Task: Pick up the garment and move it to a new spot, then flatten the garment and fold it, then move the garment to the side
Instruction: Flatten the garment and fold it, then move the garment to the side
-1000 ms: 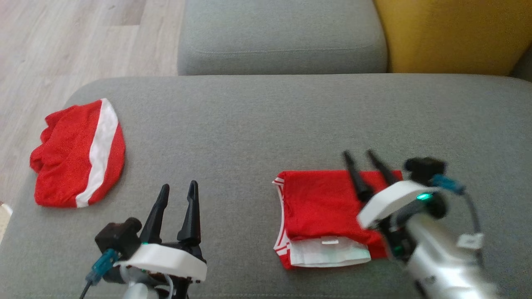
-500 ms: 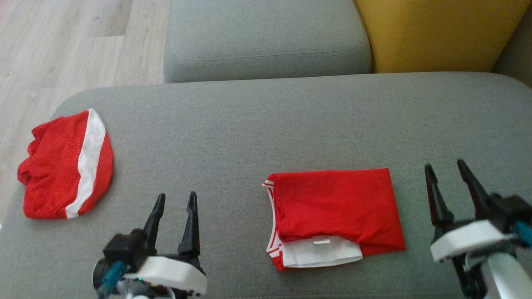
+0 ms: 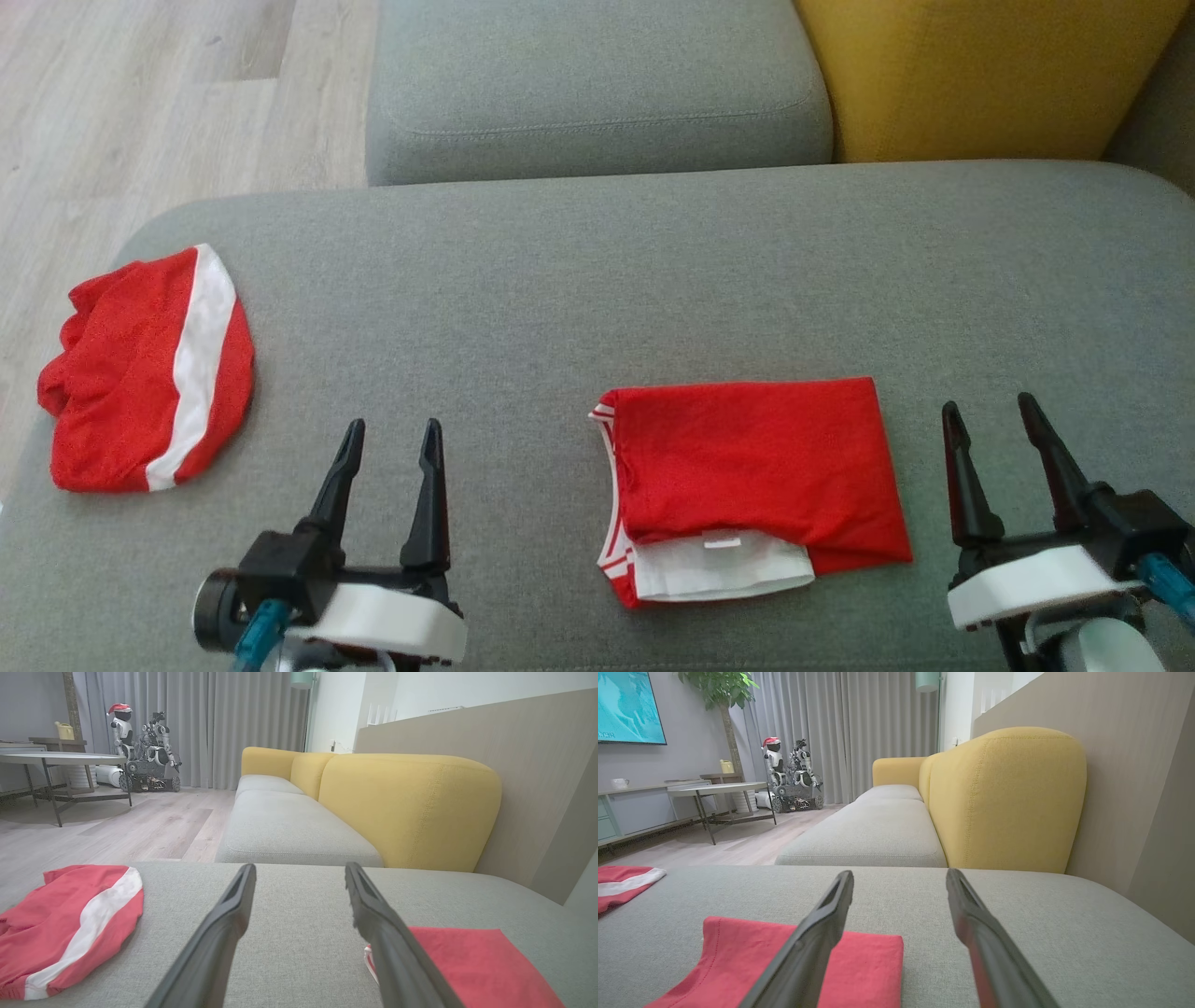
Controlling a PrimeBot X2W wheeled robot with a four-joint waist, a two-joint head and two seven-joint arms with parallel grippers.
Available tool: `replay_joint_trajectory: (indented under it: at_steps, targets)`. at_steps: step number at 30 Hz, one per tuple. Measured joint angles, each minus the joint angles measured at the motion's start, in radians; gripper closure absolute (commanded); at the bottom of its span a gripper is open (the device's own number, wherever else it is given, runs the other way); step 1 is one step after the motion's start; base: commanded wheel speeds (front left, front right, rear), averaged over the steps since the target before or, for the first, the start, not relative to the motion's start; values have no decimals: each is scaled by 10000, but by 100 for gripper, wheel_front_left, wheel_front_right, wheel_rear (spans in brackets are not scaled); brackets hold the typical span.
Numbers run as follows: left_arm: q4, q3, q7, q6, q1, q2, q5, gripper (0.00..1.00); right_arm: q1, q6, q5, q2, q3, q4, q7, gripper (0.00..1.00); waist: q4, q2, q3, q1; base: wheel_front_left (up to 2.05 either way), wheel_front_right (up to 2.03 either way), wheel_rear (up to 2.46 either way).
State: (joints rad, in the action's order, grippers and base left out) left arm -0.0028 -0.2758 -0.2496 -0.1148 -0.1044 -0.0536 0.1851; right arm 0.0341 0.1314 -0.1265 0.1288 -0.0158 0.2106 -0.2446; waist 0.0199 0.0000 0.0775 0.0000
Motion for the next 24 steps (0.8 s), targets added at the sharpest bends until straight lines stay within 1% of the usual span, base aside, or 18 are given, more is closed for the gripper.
replay_joint_trajectory:
  at_steps: [15, 17, 19, 20, 22, 24]
  targets:
    - [61, -13, 0, 4, -138, -4, 15, 0, 12, 0, 19, -82, 92, -194, 293, 0, 143, 0, -110, 0, 0, 0, 0]
    - [69, -13, 0, 4, -137, -4, 59, 0, 4, 0, -261, -194, 153, 169, 867, 0, 145, 0, -163, 0, 0, 0, 0]
    - [67, -15, 0, 4, -136, -4, 128, 0, -3, 0, -560, -245, 167, 522, 1126, 0, 140, 0, -239, 0, 0, 0, 0]
    - [67, -15, 0, 4, -136, -4, 128, 0, -3, 0, -560, -245, 167, 522, 1126, 0, 140, 0, -239, 0, 0, 0, 0]
    - [69, -52, 0, 13, -118, -4, 128, 0, -51, 0, -690, -240, 169, 905, 1361, 0, 153, 0, -329, 0, 0, 0, 0]
    - [69, -71, 0, 15, -97, -4, 128, 0, -164, 0, -1106, -249, 174, 1294, 1597, 0, 171, 0, -439, 0, 0, 0, 0]
